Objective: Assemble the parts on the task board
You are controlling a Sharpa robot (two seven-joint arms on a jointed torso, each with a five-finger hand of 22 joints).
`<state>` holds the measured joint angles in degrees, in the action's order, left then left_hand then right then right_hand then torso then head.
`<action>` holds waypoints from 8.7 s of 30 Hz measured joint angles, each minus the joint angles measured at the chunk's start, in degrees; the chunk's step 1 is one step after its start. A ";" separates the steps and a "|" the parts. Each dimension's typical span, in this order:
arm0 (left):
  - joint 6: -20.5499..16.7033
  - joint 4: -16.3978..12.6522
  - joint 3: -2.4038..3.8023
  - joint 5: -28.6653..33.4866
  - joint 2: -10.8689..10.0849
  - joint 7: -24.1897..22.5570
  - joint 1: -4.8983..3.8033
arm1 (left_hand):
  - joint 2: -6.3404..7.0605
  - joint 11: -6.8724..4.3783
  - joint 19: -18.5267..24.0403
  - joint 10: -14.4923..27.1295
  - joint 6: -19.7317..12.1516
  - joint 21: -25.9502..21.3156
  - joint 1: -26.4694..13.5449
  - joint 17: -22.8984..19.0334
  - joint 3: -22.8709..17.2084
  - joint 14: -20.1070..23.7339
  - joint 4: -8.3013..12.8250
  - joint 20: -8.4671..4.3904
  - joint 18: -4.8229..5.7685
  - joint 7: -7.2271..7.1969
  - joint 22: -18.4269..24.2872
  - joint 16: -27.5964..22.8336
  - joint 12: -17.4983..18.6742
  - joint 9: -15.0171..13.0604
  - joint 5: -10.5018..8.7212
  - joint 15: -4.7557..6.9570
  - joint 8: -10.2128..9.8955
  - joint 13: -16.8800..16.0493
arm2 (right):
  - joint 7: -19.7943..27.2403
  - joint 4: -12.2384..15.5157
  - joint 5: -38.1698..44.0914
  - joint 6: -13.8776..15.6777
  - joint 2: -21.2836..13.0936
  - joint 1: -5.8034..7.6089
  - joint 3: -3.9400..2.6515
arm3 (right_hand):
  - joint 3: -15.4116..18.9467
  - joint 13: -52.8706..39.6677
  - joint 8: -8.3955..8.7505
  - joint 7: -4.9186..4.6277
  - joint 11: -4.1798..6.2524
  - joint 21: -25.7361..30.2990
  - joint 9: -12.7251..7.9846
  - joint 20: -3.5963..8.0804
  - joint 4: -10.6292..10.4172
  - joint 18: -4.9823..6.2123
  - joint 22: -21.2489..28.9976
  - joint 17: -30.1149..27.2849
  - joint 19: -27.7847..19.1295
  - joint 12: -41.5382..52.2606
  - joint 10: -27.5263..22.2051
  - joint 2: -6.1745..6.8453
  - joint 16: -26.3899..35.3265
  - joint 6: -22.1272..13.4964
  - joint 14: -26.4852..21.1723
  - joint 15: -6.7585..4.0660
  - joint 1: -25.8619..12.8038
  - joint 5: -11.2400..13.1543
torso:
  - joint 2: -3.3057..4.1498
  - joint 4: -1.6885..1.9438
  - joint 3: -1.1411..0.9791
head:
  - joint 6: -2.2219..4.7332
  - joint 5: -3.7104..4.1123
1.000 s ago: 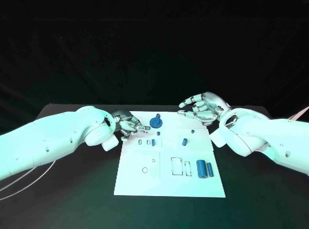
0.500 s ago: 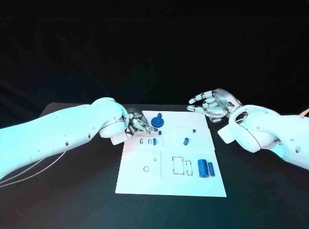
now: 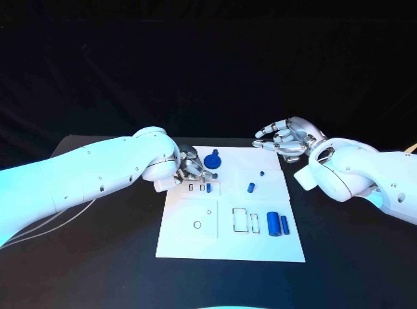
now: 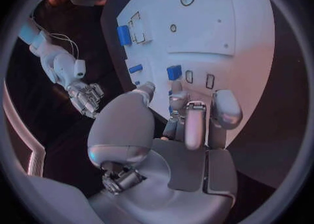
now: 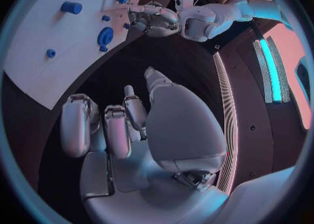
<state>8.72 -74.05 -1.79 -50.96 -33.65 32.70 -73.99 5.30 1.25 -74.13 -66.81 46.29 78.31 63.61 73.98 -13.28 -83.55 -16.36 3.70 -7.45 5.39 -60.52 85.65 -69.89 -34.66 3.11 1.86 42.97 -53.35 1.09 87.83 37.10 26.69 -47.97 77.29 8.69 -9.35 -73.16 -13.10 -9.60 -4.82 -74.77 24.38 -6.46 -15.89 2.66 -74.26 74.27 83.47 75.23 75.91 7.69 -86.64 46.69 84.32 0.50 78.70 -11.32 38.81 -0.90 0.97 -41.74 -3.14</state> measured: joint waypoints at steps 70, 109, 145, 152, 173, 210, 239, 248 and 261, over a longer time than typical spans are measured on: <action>4.82 5.24 -2.08 1.63 3.96 -1.34 0.10 | -1.29 -0.04 -0.37 0.03 0.15 0.67 9.87 0.01 -10.00 -0.27 0.96 -0.39 0.00 -0.19 -1.37 0.00 0.00 -1.56 -0.34 0.54 -0.43 -0.02 | -0.60 -0.96 0.66 -0.02 0.42 0.04 0.00 | 0.00 0.66 -0.66 -0.01 -0.08 0.62 0.15 0.00 0.00 0.02 0.00 0.00 -0.01 -0.47 -0.51 0.30 0.88 -0.03 0.00 0.00 -1.64 -0.01 | 0.03 0.06 0.00 | -1.59 0.08; -1.65 2.92 -1.89 -2.75 0.36 -1.29 0.11 | 5.43 -0.95 -4.51 -1.17 -0.53 3.99 -1.52 0.02 -30.93 -0.38 12.42 -1.65 2.66 -0.50 -8.54 2.46 -0.51 -4.21 1.44 1.65 0.51 -1.68 | -0.70 -2.23 0.72 -0.36 0.42 0.01 0.02 | 0.00 0.85 -1.06 -0.09 0.01 1.33 0.25 0.01 0.00 0.03 0.00 0.00 -0.01 -0.47 -0.61 0.30 0.88 -0.12 0.00 0.00 -1.64 -0.67 | 0.03 0.13 -0.08 | -2.27 -0.47; 1.41 2.44 -2.48 -4.92 1.36 0.36 0.16 | 5.20 -3.08 -5.42 -5.93 1.15 4.66 -5.39 0.03 -31.74 -0.27 13.22 -2.57 2.67 -2.13 -10.36 2.88 -3.56 -4.28 2.43 3.18 1.19 -5.90 | -0.70 -2.37 1.08 -0.44 0.45 0.01 0.02 | 0.00 1.02 -1.32 -0.09 0.01 1.34 0.27 0.01 0.00 0.03 0.00 0.00 -0.02 -0.47 -0.61 0.29 0.89 -0.12 0.00 0.00 -1.64 -0.67 | 0.07 0.04 -0.05 | -2.87 -0.54; 1.06 2.53 -2.54 -5.47 1.59 0.47 0.16 | 4.61 -3.08 -5.65 -5.95 1.24 4.66 -5.97 0.03 -31.74 -0.27 13.22 -2.77 2.68 -2.22 -10.46 2.88 -3.82 -4.34 2.43 3.18 1.50 -5.92 | -0.66 -2.38 1.08 -0.45 0.45 0.01 0.02 | 0.00 1.02 -1.32 -0.09 0.01 1.34 0.27 0.01 0.00 0.03 0.00 0.00 -0.02 -0.47 -0.61 0.29 0.89 -0.12 0.00 0.00 -1.64 -0.67 | 0.07 -0.01 -0.05 | -2.98 -0.55; 2.91 2.52 -2.51 -6.30 1.64 0.96 0.10 | 4.23 -3.68 -5.97 -7.58 1.58 4.67 -6.79 0.03 -31.74 -0.07 13.21 -3.10 2.68 -2.55 -11.41 2.89 -4.49 -5.46 2.43 3.97 1.50 -7.12 | -0.62 -2.55 1.09 -0.56 0.51 0.01 0.02 | 0.00 1.03 -1.33 -0.09 0.01 1.77 0.33 0.12 0.00 0.03 0.00 0.00 -0.72 -0.47 -0.61 0.30 0.89 -0.12 0.00 0.00 -1.64 -0.68 | 0.07 0.02 -0.07 | -3.52 -0.48; -3.53 0.71 -2.25 -5.53 0.56 -0.74 0.45 | 4.21 -3.90 -6.06 -7.99 1.77 4.68 -6.80 0.04 -31.72 -0.09 13.22 -3.17 2.69 -2.74 -12.17 2.90 -4.50 -5.47 2.43 3.99 1.51 -7.87 | -0.61 -2.61 1.10 -0.73 0.41 0.00 0.03 | 0.00 1.09 -1.33 -0.09 0.01 1.77 0.34 0.21 0.00 0.04 0.00 0.00 -0.82 -0.48 -0.62 0.29 1.54 -0.12 -0.01 -0.01 -1.64 -1.23 | 0.05 0.05 -0.04 | -3.75 -0.27; -2.91 1.64 -2.50 -8.11 1.49 0.09 1.08 | 3.93 -4.09 -6.37 -8.60 1.96 5.32 -7.09 0.04 -31.72 -0.38 13.22 -3.47 2.69 -2.91 -12.37 2.90 -4.88 -5.55 2.43 4.28 1.51 -7.90 | -0.62 -2.73 1.13 -0.88 0.43 -0.04 0.03 | 0.00 1.09 -1.41 -0.09 0.00 1.77 0.39 0.21 0.00 0.04 0.00 0.00 -0.82 -0.48 -1.20 0.29 1.54 -0.13 0.00 -0.01 -1.64 -1.23 | 0.05 -0.02 -0.02 | -4.27 -0.27; -0.50 1.50 -2.48 -8.20 1.25 0.40 1.05 | 3.93 -4.10 -6.95 -8.60 1.96 5.32 -7.09 0.04 -31.72 -0.38 13.22 -3.48 2.69 -2.91 -12.45 2.90 -4.88 -6.36 2.44 4.28 1.51 -7.93 | -0.65 -2.75 1.13 -0.93 0.42 -0.04 0.04 | 0.00 1.09 -1.99 -0.09 0.01 1.77 0.41 0.21 0.00 0.04 0.00 0.00 -0.82 -0.48 -1.20 0.29 1.54 -0.13 0.00 -0.01 -1.64 -1.23 | 0.03 0.01 -0.05 | -4.32 -0.26; -0.56 1.48 -2.47 -8.28 1.26 0.52 1.06 | 3.93 -4.10 -6.97 -8.60 2.01 5.32 -7.09 0.04 -31.72 -0.38 13.22 -3.48 2.69 -2.94 -12.49 2.90 -4.88 -6.36 2.44 4.28 1.52 -7.94 | -0.58 -2.75 1.14 -0.90 0.41 -0.04 0.04 | 0.00 1.09 -1.99 -0.09 0.01 1.77 0.41 0.22 0.00 0.05 0.00 0.00 -0.82 -0.48 -1.20 0.29 1.54 -0.13 0.00 -0.01 -1.64 -1.23 | 0.03 0.03 -0.03 | -4.26 -0.30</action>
<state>8.15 -72.57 -4.26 -59.24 -32.39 33.22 -72.93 9.22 -2.85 -81.10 -75.41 48.30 83.63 56.52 74.02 -45.00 -83.94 -3.14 0.21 -4.76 2.45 -73.01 88.55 -74.77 -41.02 5.55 6.14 44.49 -61.29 0.51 85.07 38.24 25.79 -47.56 77.24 8.73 -9.35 -72.07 -15.08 -9.69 -4.82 -72.99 24.79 -6.24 -15.89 2.71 -74.26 74.27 82.64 74.76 74.71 7.98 -85.10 46.57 84.32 0.50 77.06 -12.56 38.85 -0.87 0.94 -46.00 -3.44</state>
